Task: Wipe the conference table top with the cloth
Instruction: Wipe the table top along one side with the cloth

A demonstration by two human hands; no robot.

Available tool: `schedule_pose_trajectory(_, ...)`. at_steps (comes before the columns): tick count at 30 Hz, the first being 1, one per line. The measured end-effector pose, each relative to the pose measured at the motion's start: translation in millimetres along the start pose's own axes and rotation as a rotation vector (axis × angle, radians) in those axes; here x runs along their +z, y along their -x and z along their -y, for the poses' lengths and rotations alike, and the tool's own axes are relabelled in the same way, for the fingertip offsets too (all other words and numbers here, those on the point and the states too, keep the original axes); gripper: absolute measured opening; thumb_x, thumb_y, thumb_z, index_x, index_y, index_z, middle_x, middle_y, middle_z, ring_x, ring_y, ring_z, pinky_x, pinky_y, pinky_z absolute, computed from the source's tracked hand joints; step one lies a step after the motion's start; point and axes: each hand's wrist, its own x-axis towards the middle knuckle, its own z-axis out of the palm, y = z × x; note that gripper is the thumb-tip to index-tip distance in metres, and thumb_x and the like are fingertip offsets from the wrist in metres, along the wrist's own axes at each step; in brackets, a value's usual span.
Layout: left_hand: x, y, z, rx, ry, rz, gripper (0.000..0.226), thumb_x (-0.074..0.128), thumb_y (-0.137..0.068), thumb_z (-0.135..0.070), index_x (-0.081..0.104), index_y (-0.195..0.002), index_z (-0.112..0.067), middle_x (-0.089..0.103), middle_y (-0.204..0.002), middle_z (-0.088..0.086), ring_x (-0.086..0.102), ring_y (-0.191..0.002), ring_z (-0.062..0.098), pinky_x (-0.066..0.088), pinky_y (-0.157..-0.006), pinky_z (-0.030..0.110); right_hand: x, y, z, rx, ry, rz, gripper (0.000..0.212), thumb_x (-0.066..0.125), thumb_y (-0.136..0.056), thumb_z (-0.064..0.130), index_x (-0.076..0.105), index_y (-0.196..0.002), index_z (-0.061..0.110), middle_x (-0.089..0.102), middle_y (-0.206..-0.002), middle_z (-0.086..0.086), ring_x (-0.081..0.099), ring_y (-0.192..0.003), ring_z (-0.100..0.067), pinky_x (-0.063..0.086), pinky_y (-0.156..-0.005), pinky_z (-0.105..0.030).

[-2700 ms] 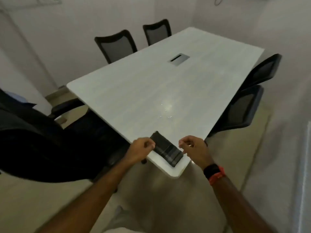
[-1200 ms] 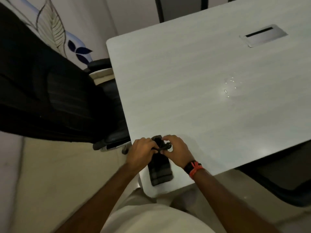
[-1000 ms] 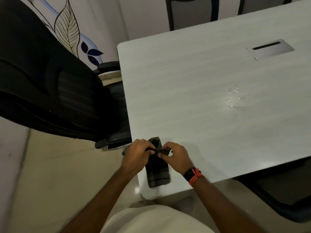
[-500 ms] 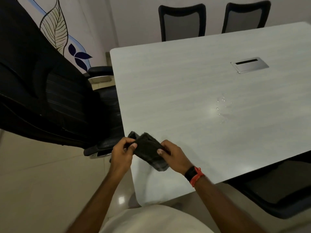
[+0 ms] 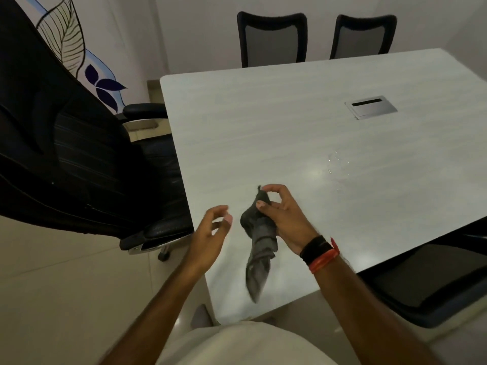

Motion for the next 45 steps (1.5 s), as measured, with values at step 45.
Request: schedule_pose_trajectory(45,81,135,160,-0.276,-0.883,-0.004,0.063,0.044,-0.105,-0.025,0.011,-0.157,-0.012,0.008,-0.165,0.0,0.009,-0.153,0.016,0.001,-0.114,0.02,-72,-60,-205,-0.424,1.585,0.555,0.068,0.021,-0.1,0.057,0.024,-0.161,0.028,0.02,-0.168,-0.008,0.018,-0.154,-0.038,0.024,-0.118,-0.066)
